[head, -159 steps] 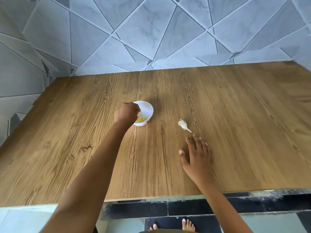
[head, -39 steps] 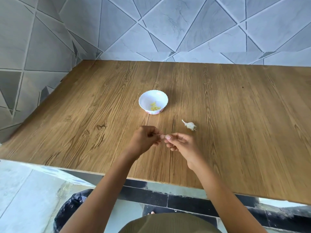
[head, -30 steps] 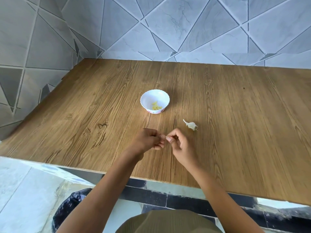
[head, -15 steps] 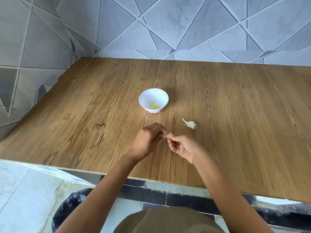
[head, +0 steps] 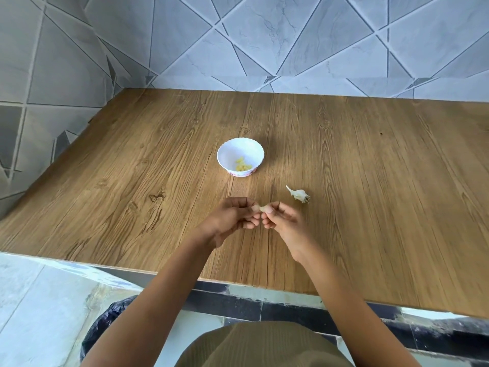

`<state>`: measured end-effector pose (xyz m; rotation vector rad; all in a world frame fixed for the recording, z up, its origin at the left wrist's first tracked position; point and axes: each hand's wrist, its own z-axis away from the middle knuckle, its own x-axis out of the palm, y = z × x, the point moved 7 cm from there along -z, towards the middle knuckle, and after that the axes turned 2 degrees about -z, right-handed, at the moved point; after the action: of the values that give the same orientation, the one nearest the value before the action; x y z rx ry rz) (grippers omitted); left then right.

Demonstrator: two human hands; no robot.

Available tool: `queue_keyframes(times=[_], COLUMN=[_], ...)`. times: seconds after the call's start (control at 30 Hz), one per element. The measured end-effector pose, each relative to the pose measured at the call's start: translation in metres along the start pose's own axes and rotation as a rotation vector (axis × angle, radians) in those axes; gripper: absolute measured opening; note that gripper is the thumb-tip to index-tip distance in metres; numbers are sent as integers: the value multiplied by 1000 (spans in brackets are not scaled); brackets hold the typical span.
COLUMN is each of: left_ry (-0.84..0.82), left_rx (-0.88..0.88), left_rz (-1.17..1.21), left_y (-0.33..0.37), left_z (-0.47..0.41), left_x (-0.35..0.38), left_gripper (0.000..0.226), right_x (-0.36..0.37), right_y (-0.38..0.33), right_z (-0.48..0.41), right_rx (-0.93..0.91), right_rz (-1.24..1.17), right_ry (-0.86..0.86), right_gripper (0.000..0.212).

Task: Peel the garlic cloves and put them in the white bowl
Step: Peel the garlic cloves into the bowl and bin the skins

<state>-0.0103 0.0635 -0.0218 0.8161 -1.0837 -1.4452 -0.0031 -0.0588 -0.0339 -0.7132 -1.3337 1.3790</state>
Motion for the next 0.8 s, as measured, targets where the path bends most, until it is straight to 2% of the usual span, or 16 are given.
queue_keyframes(times=[0.07, 0.13, 0.2, 0.3, 0.43, 0.5, 0.57, 0.63, 0.8], left_ry=[-26, -26, -28, 14, 200, 267, 330, 360, 434], left_rx=[-50, -73, -86, -96, 20, 97, 197, 271, 330], left_rz=[87, 94, 73, -7, -335, -542, -801, -949, -1013], left_y=[-1, -2, -4, -7, -2, 2, 9, 12, 18], left_z=[0, 0, -1, -1, 0, 0, 1, 2, 6], left_x=[2, 2, 2, -1, -14, -17, -18, -16, -14], left_gripper=[15, 16, 19, 23, 26, 24, 24, 18, 10], right_x=[2, 2, 2, -3, -6, -7, -9, -12, -15], right_y=[2, 3, 2, -2, -12, -15, -15, -14, -12], right_z=[-2, -2, -3, -3, -2, -1, 0, 0, 0], right_rx=[56, 71, 50, -49, -276, -360, -389, -391, -360], right_rz=[-155, -191, -121, 131, 535, 636, 658, 656, 612], right_ry=[-43, -46, -27, 22, 68, 97, 118, 134, 148], right_gripper=[13, 14, 13, 12, 9, 8, 7, 7, 6])
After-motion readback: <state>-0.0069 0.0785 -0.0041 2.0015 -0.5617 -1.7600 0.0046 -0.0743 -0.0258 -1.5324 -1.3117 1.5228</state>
